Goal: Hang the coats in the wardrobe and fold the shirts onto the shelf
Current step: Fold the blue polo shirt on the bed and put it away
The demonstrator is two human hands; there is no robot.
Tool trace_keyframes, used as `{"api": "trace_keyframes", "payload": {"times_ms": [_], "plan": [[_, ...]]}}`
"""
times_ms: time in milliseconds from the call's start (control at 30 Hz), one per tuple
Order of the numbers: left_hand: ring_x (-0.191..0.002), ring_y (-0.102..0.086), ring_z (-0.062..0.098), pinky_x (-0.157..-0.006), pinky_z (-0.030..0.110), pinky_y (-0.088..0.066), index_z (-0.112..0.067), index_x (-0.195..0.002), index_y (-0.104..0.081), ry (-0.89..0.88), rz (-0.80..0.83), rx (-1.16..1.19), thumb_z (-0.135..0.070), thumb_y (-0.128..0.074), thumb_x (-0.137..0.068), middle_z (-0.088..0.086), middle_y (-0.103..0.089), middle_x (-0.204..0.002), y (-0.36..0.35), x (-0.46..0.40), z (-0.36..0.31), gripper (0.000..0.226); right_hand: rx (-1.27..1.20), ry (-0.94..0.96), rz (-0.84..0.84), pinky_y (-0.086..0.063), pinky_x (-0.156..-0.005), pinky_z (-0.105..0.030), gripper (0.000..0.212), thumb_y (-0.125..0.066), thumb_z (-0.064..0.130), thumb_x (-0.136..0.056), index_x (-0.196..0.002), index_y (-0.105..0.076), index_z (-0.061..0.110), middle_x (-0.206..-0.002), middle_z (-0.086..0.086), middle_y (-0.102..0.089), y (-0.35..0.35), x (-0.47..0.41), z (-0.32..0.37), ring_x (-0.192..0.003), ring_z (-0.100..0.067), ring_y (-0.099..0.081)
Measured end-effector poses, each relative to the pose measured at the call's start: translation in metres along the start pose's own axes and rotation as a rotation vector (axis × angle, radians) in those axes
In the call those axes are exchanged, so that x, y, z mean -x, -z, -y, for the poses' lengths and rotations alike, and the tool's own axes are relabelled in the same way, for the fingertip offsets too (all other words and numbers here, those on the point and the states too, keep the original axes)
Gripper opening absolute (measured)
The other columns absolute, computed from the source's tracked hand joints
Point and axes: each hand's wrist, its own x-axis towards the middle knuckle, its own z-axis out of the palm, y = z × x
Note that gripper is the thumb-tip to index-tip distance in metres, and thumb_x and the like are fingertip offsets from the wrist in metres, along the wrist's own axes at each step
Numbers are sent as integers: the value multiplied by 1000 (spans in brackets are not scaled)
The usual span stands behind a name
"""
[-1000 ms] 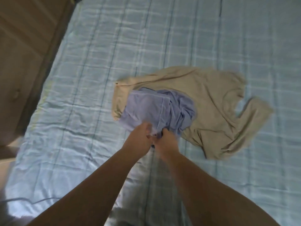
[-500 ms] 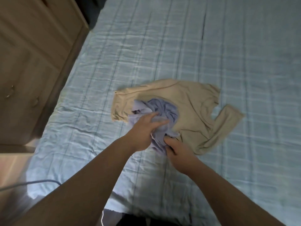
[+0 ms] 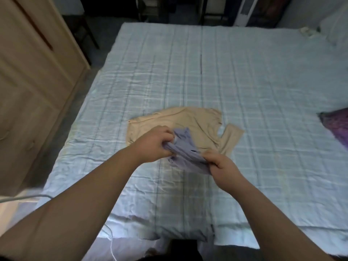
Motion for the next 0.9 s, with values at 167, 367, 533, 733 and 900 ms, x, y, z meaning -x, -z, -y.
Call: {"api": "trace_keyframes", "payload": {"times_ms": [167, 367, 533, 733, 900], "plan": [[-90, -62, 9, -81, 37, -51, -33, -88, -67, 116, -56, 31, -37, -72, -70, -11, -68, -93, 72, 56, -44, 19, 45, -17, -226, -45, -77, -10, 42, -43, 19, -81, -94, -64, 52, -91, 24, -69, 13, 18, 84, -89, 12, -61], [-72, -55, 6, -67, 33, -46, -28, -78, -52, 112, -126, -112, -35, -72, -76, -9, -58, -74, 139, 101, -79, 22, 156, 127, -372, -36, -68, -2, 30, -49, 2, -84, -86, -64, 28, -80, 20, -66, 27, 18, 161, -80, 11, -57], [-77, -58, 15, -68, 34, -46, -22, -78, -62, 217, -127, -145, -38, -73, -79, -3, -62, -78, 164, 133, -78, 19, 109, 109, -488, -41, -66, -18, 29, -48, -1, -82, -78, -62, 24, -76, 10, -65, 32, 20, 188, -74, 0, -56], [-68, -52, 6, -59, 24, -39, -19, -76, -54, 217, -302, 312, -20, -78, -78, -7, -56, -74, 176, 161, -91, 24, 255, -37, -407, -39, -66, -31, 31, -43, -5, -79, -82, -60, 21, -85, -4, -65, 28, 16, 203, -88, -27, -60], [-65, -51, 3, -56, 18, -42, -12, -91, -54, 127, -350, 342, -11, -77, -76, -5, -58, -76, 173, 167, -116, 27, 201, 112, -88, -41, -95, -25, 52, -56, 3, -84, -131, -47, 24, -129, 1, -55, -25, 30, 248, -123, -16, -53]]}}
